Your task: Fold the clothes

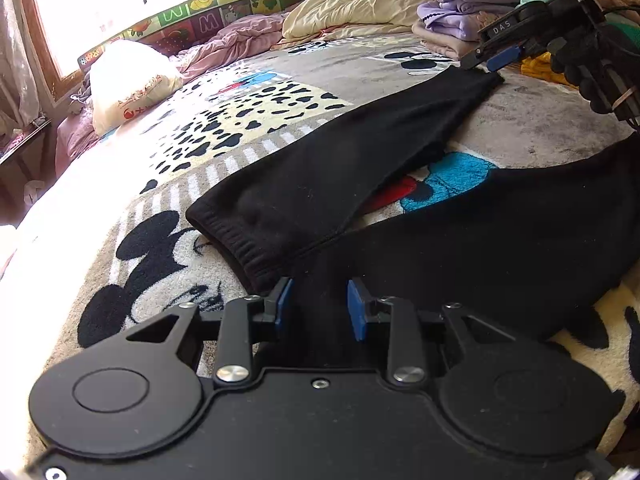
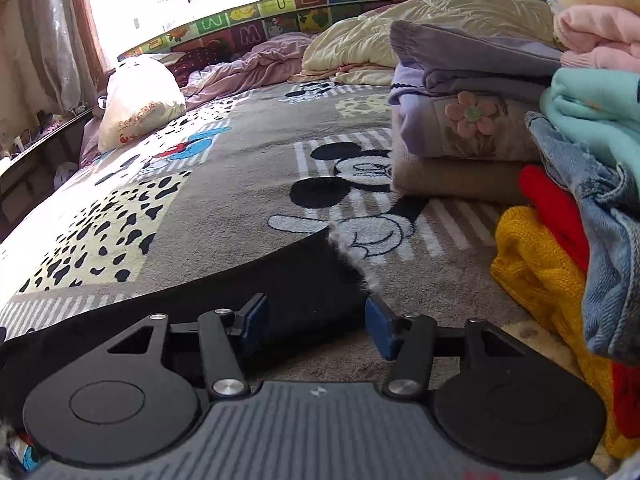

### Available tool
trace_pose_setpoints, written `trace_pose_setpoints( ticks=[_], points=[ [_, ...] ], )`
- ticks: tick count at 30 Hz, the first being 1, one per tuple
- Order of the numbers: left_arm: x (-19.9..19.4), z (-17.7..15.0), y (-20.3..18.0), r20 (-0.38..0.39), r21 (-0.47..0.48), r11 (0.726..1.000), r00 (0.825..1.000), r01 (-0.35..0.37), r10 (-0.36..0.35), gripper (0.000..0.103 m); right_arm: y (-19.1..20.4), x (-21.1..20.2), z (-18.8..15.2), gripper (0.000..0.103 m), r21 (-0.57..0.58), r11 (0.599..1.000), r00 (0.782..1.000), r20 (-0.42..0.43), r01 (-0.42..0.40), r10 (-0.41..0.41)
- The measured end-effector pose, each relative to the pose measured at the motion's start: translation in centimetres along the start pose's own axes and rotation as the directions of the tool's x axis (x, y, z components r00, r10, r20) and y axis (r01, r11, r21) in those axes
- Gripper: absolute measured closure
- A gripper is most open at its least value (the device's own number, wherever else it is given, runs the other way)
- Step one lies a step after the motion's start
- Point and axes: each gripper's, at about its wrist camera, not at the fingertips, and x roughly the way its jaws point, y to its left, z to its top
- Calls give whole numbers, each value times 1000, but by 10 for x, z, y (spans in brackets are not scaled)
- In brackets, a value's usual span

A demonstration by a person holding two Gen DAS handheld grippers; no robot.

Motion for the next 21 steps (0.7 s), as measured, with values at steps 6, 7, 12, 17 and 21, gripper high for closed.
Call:
trace_pose_setpoints(
  ticks=[6, 7, 12, 17, 21],
  points=[
    [-1, -2, 2, 5, -11, 1000, 1000, 4, -4, 75, 93, 16, -23, 47, -31, 931, 926, -111, -365, 360],
    [-1, -2, 3, 4, -12, 1000, 1000, 6, -6, 75, 99, 24, -28, 46, 5, 925, 917, -129, -381, 378],
    [-2, -3, 5, 8, -2, 1000, 1000, 21, -21, 75, 59, 38, -17, 59, 116, 960, 962, -70, -254, 263],
    [-3, -2, 5, 5, 3, 1000, 1000, 25, -25, 74, -16, 31, 4, 51, 224, 974, 1000, 2, -12, 12],
    [-2, -2, 3, 4, 6, 1000, 1000, 19, -19, 74, -12, 24, 4, 49, 183, 983, 1000, 25, -1, -3]
  ],
)
